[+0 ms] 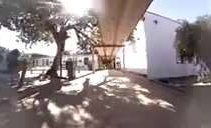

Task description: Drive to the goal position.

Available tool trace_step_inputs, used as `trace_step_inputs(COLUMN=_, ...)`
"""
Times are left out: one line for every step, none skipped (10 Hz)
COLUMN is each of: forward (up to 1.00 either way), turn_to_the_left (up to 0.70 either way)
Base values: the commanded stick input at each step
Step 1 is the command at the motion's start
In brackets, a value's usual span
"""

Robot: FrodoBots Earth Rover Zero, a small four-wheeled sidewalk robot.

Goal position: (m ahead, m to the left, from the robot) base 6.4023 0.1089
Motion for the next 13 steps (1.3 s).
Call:
trace_step_inputs(forward=0.70, turn_to_the_left=0.00)
trace_step_inputs(forward=0.70, turn_to_the_left=0.00)
trace_step_inputs(forward=0.70, turn_to_the_left=0.00)
trace_step_inputs(forward=0.70, turn_to_the_left=0.00)
trace_step_inputs(forward=0.70, turn_to_the_left=0.00)
trace_step_inputs(forward=0.70, turn_to_the_left=0.00)
trace_step_inputs(forward=0.70, turn_to_the_left=0.00)
trace_step_inputs(forward=0.70, turn_to_the_left=0.00)
trace_step_inputs(forward=0.70, turn_to_the_left=0.00)
trace_step_inputs(forward=0.70, turn_to_the_left=0.00)
trace_step_inputs(forward=0.70, turn_to_the_left=0.00)
trace_step_inputs(forward=0.70, turn_to_the_left=0.00)
trace_step_inputs(forward=0.70, turn_to_the_left=0.00)
